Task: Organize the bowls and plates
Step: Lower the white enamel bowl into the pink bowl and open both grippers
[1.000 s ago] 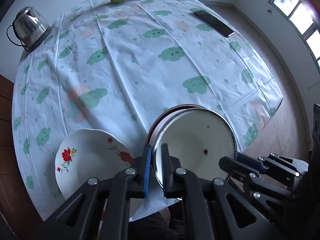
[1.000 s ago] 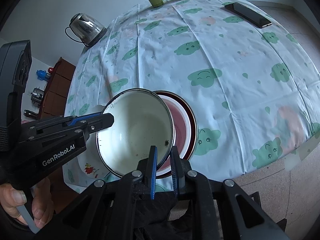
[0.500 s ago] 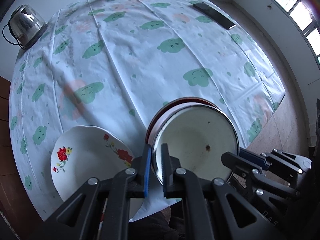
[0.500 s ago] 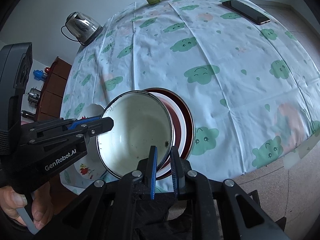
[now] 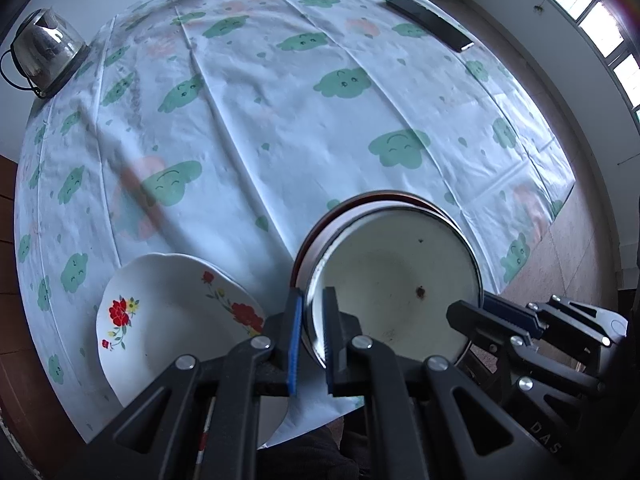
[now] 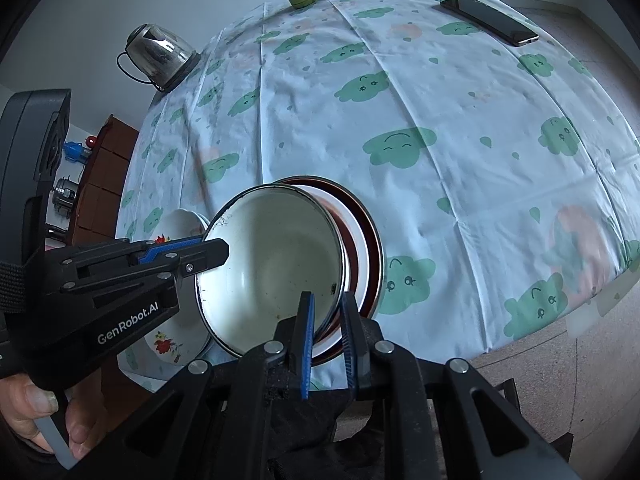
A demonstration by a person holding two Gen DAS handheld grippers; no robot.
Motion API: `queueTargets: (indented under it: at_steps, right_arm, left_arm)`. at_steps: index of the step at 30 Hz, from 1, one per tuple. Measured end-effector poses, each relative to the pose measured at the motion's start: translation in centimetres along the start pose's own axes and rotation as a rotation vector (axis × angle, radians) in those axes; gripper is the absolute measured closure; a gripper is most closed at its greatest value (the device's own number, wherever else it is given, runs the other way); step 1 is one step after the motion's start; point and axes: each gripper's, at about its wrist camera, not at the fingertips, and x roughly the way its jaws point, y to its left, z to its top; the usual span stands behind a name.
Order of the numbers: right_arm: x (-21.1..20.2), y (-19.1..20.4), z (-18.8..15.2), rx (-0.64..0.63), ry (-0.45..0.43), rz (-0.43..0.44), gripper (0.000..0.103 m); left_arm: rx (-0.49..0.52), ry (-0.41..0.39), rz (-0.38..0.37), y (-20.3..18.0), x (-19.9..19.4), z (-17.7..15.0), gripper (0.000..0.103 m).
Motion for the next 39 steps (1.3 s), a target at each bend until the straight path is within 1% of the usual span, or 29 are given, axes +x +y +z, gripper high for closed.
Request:
queueTargets:
  at_steps: [4,8,23,24,26,28,29,32,39]
  right_arm:
    - [0.0,0.1,0.0,-0.003,-0.001,-0.004,0.087]
    - [-0.1,0.6,0.0,-0.038,-0.01,-0.036,0.087]
    - [-0.2,1.2,-0.1,-0.083,-0.03,-0.075,0.087]
    - [-0.2,1.2,-0.1,-0.089,-0.032,-0.078,0.085]
    - [-0.1,1.6,-0.1,-0.101,-0.029,-0.077,0.076]
    - [-0.3,1.8,-0.1,-0.109,-0.039,-0.075,0.061]
    - [-0.4,1.9,-0.1,-0.115,-0.045,-0.082,0.059]
    - [-0.9,2.2,0.0,-0.133,-0.068,-0.083,0.059]
    - [-0.9,2.1,-0.1,-0.125,-0.072,-0.085,0.058]
  left_arm:
    - [0.005,-0.001,0.004,0.0,0.1,0.1,0.097]
    - [0.012,-0.001,0.003,0.0,0.2,0.1,0.097]
    - [-0.015,0.007,-0.029,0.5,0.3,-0.1,0.097]
    - [-0.015,0.008,-0.031,0.5,0.3,-0.2,0.097]
    - [-0.015,0.01,-0.035,0.5,0.3,-0.1,0.097]
    - [-0.02,0.009,-0.041,0.6,0.2,-0.1,0.094]
    - [-0.022,0.006,-0.041,0.6,0.1,-0.1,0.093]
    - [-0.021,-0.011,-0.032,0.6,-0.2,-0.1,0.093]
    - [-0.019,-0.011,-0.028,0.6,-0.1,-0.2,0.093]
